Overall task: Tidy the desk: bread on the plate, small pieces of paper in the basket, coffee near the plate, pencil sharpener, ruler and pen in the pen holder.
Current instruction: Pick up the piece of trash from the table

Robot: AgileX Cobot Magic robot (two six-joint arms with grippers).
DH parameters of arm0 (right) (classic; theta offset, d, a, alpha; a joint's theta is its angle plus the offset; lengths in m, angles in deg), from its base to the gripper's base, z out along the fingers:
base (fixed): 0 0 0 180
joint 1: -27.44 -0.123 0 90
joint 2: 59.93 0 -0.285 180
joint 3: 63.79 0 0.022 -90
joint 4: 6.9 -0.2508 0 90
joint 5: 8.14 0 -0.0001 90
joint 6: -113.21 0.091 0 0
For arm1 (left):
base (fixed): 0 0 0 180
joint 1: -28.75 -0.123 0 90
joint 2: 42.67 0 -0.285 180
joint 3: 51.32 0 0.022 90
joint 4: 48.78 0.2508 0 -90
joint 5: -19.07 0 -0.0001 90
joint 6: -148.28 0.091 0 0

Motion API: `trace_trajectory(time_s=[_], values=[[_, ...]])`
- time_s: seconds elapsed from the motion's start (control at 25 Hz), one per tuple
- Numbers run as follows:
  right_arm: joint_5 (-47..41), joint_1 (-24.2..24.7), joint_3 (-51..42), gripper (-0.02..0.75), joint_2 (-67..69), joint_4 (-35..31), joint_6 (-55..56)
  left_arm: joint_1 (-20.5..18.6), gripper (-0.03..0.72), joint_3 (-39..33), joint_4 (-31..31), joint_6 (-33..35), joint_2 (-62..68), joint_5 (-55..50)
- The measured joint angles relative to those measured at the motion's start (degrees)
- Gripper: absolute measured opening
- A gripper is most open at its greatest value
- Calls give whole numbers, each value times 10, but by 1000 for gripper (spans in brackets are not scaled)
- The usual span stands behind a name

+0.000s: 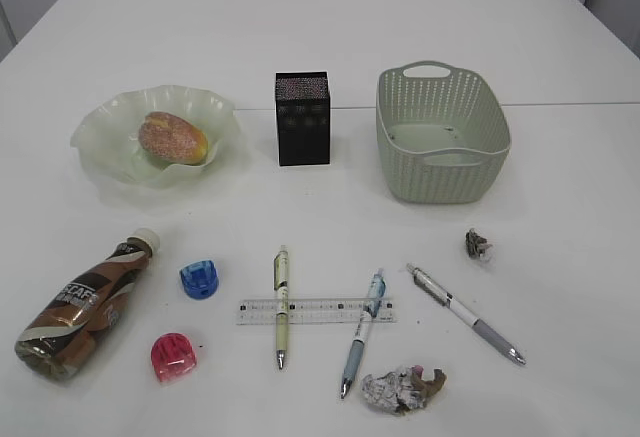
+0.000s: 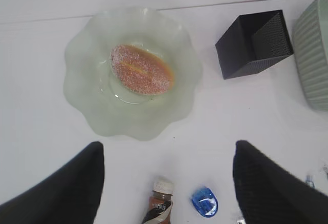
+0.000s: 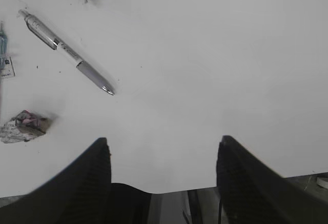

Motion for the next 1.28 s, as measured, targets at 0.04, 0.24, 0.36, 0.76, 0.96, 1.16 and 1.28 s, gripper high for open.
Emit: trace_trajectory(time_s=[0.04, 0.24, 0.36, 0.76, 0.96, 1.16, 1.28], values=[[0, 0, 1, 479, 6, -3, 0, 0, 564, 0, 0, 0, -11, -1], [0, -24, 19, 479, 60, -14, 0, 0, 533, 0, -1, 0, -73, -5], [0, -49, 48, 479, 107, -16, 0, 0, 529, 0, -2, 0, -97, -5], [7, -94, 158, 478, 277, -20, 3, 0, 522, -49, -2, 0, -133, -5], [41, -95, 202, 478, 335, -19, 3, 0, 522, -72, -2, 0, -134, -6], [110, -95, 217, 478, 374, -18, 3, 0, 521, -72, -1, 0, -134, -6], [151, -95, 217, 478, 386, -13, 5, 0, 514, -72, 5, 0, -134, -6]])
